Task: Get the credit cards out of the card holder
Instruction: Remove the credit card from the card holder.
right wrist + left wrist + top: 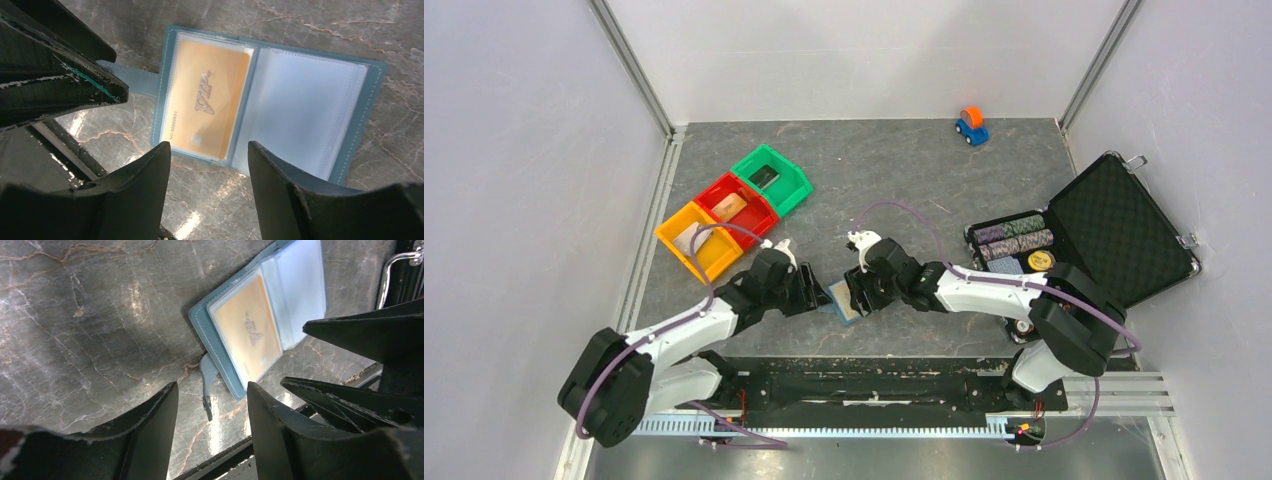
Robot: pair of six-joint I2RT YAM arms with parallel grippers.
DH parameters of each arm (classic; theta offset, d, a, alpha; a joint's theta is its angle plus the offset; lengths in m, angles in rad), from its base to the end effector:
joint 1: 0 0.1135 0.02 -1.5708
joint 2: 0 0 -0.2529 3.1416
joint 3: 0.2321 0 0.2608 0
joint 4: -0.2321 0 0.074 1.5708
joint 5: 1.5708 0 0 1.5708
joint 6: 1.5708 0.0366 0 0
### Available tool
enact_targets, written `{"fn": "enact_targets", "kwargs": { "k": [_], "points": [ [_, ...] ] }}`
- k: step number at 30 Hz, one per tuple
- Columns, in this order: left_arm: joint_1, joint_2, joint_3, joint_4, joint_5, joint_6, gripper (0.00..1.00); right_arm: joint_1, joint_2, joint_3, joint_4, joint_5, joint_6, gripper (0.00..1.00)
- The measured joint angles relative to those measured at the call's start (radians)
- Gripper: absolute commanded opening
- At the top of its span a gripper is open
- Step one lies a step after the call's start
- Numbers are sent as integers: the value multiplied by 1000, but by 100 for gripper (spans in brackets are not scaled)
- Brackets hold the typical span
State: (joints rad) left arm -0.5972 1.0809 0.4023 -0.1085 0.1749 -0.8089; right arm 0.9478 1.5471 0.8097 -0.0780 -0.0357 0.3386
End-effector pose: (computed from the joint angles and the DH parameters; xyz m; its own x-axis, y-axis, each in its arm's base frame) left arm 0.1733 -0.1256 0.1461 -0.8785 -0.2642 -0.3981 0.0286 0.8026 -0.5958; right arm 0.1845 0.2590 0.1596 -0.6750 -0.3706 -0.6380 -0.6379 0.7276 0.2522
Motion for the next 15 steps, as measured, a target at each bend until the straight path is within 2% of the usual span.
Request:
{"fn": "enact_targets", "kwargs": {
  "k": [2,4,7,9,12,15],
  "points": [
    [0,28,-3,15,4,0,57,5,3,3,-4,20,2,69],
    [0,52,-9,35,12,0,50,12,8,6,-6,39,6,70],
    [0,79,-18,64,21,-5,27,26,15,11,-10,60,11,72],
    [0,90,-21,86,34,-11,16,34,22,16,-11,74,13,72],
    [0,90,-24,108,49,-18,5,43,24,20,-13,94,18,73],
    [0,71,-30,116,63,-25,2,48,25,22,-14,104,21,73]
  ]
}}
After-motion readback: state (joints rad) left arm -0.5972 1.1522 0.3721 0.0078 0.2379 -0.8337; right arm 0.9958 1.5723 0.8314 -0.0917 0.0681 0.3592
